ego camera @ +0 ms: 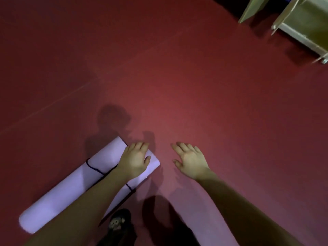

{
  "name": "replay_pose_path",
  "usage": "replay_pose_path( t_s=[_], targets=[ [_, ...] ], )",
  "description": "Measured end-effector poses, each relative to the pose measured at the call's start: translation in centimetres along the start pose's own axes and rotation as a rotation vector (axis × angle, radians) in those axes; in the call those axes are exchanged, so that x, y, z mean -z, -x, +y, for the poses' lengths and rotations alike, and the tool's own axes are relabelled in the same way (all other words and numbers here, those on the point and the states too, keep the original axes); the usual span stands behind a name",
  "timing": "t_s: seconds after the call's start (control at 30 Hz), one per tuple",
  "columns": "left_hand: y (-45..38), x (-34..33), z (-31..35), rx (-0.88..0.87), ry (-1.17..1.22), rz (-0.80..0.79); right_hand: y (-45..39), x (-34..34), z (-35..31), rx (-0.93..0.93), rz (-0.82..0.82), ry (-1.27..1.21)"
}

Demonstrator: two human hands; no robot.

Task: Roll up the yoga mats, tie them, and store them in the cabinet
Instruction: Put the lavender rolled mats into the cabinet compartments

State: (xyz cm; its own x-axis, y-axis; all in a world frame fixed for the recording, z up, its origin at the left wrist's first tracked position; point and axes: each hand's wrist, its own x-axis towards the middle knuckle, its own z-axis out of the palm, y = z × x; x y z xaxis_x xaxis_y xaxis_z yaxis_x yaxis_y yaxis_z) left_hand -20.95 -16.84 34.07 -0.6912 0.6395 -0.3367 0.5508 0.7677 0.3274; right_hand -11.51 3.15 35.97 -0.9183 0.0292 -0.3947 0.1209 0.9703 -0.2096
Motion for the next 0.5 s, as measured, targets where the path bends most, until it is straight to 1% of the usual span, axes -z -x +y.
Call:
replay_pose_path(
  t_s=[0.07, 0.13, 0.23, 0.33, 0.5],
  targets=[
    [-1.1, -2.6, -2.9, -0.024, -0.032, -0.023, -1.9, -3.4, -1.1, -0.012, 0.025, -0.036],
    [-2.3, -5.4, -5.8, -0.046, -0.048, -0.054, -3.9, -7.0, -2.0, -0.062, 0.035, -0.061],
    [-3.8, -10.5, -9.6, -0.048, -0.100, -0.050, -6.9, -13.1, -2.8, -0.125, 0.036, -0.103],
    [-5.2, -16.3, -12.4, -0.064, -0.085, -0.045, -10.3, -19.1, -2.7, -0.068, 0.061, -0.092],
    [-7.3, -26.5, -16.6, -0.053, -0.130, -0.066, -15.2, -28.5, 0.3, 0.112, -0.018, 0.037]
  ],
)
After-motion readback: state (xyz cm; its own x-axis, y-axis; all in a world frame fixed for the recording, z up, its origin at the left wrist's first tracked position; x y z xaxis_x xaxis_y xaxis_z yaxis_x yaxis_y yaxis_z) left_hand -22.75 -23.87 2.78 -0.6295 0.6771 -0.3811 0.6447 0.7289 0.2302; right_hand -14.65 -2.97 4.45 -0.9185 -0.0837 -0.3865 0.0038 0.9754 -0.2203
